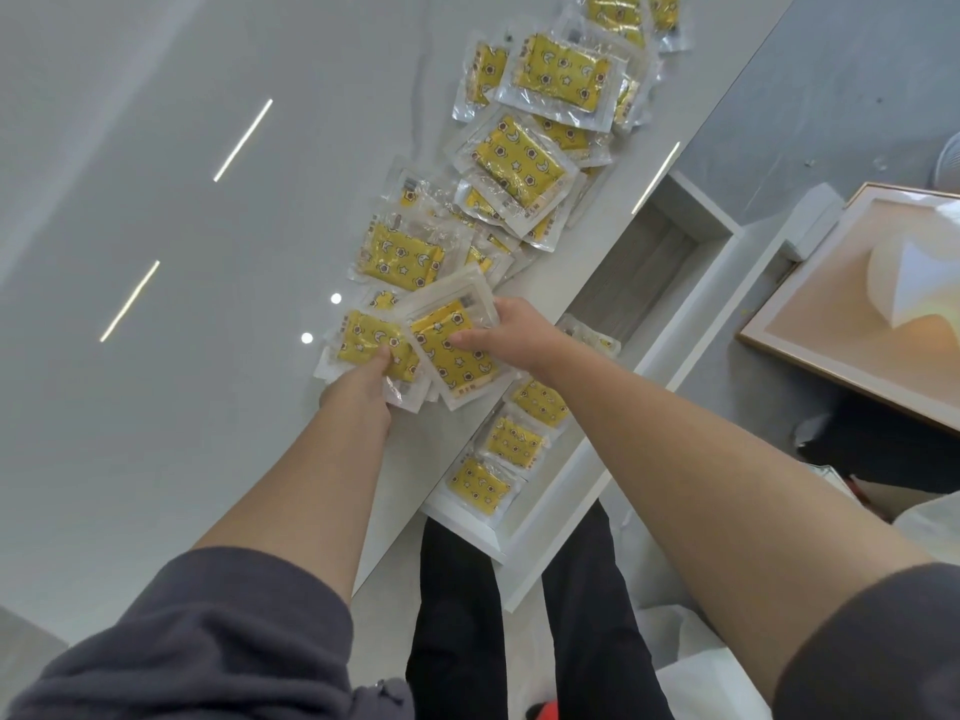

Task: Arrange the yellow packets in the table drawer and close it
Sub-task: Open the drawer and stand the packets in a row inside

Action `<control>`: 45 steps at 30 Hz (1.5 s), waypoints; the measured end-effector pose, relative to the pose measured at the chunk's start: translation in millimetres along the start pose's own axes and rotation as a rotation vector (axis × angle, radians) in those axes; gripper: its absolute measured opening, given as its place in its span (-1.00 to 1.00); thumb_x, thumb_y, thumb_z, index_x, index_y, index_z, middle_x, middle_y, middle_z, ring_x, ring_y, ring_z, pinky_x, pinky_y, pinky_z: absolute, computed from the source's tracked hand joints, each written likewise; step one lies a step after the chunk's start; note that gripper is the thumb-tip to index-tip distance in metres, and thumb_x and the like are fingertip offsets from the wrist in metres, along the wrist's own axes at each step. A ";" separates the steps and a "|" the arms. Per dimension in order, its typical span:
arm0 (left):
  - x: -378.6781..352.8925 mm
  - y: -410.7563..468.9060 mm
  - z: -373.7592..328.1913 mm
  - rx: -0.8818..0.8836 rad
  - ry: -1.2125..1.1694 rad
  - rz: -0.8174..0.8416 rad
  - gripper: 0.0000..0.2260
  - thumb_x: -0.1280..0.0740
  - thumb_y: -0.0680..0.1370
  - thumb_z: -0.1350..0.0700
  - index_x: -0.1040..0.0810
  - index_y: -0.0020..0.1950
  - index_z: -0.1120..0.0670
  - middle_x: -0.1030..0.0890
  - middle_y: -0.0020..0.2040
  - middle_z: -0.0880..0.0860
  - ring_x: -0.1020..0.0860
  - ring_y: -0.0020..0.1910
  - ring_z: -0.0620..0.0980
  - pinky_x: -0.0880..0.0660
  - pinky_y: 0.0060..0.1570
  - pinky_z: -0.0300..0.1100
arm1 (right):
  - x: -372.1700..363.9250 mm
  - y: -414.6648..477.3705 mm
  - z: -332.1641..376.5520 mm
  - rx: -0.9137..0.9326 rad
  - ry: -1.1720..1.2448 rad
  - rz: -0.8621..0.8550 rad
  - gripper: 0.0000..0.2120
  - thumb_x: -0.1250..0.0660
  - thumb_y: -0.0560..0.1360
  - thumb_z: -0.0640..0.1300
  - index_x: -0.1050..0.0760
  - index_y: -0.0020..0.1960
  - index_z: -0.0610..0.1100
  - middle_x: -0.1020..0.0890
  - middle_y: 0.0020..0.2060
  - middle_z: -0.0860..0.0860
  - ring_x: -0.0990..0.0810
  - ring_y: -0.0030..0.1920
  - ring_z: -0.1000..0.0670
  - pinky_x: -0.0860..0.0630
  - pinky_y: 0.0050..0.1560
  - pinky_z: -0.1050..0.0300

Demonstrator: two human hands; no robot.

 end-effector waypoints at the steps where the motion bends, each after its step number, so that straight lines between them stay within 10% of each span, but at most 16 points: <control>1: 1.2 0.7 0.6 0.007 -0.024 0.019 -0.62 -0.56 0.35 -0.09 -0.55 0.05 0.02 -0.65 -0.03 -0.02 -0.61 -0.09 0.00 -0.42 -0.19 -0.14 | 0.3 -0.1 -0.5 0.001 -0.003 0.000 -0.59 -0.49 0.43 -0.07 -0.52 0.24 -0.12 -0.65 0.04 -0.01 -0.61 0.04 0.00 -0.48 0.14 0.08; 24: 20.2 0.8 1.2 -0.372 0.144 -0.074 -0.84 -0.41 0.44 0.26 -0.49 -0.23 0.04 -0.60 -0.15 0.04 -0.58 -0.09 0.09 -0.52 -0.04 -0.09 | -8.7 -10.0 2.3 0.117 -0.062 -0.020 -0.62 -0.43 0.48 -0.10 -0.49 0.27 -0.09 -0.64 0.00 -0.06 -0.61 -0.10 0.03 -0.54 -0.09 0.14; 27: 18.6 -4.1 -2.6 -0.292 0.035 0.010 -0.89 -0.42 0.46 0.24 -0.52 -0.10 0.11 -0.63 0.01 0.15 -0.64 -0.04 0.12 -0.61 -0.02 0.04 | -9.1 -10.3 11.3 0.136 -0.105 0.037 -0.60 -0.44 0.47 -0.06 -0.50 0.25 -0.14 -0.63 0.06 -0.17 -0.62 0.02 -0.13 -0.56 0.05 -0.01; 36: 15.6 -15.3 -12.1 -0.383 0.047 0.168 -0.75 -0.46 0.49 0.12 -0.57 0.14 0.07 -0.65 0.06 0.02 -0.62 -0.12 -0.06 -0.53 -0.20 -0.23 | -18.6 1.3 9.5 0.030 -0.016 0.105 -0.65 -0.45 0.48 -0.10 -0.49 0.23 -0.09 -0.56 -0.14 0.15 -0.53 -0.17 0.20 -0.41 -0.28 0.39; 41: 22.1 -32.9 -15.0 -0.511 0.205 0.277 -0.70 -0.46 0.47 0.20 -0.50 0.17 0.14 -0.63 0.09 0.08 -0.63 -0.01 0.02 -0.57 0.03 -0.03 | -3.6 -14.4 -11.8 -0.030 0.059 0.208 -0.61 -0.46 0.46 -0.06 -0.50 0.26 -0.05 -0.65 0.09 0.05 -0.63 0.09 0.05 -0.49 0.25 0.05; 45: 4.3 -55.3 -6.5 -0.520 0.278 0.465 -0.74 -0.40 0.51 0.26 -0.54 0.16 0.02 -0.68 0.06 0.03 -0.66 0.01 0.05 -0.57 0.04 0.02 | 25.8 -32.6 -24.3 -0.062 0.164 0.308 -0.69 -0.39 0.51 -0.19 -0.49 0.24 -0.09 -0.67 0.08 0.01 -0.67 0.05 0.03 -0.58 0.09 0.15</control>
Point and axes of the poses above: each hand's wrist, its own y-axis towards the middle knuckle, its own x-axis out of the back of the hand, z = x × y, the point moved 3 cm from there along y, towards the middle knuckle
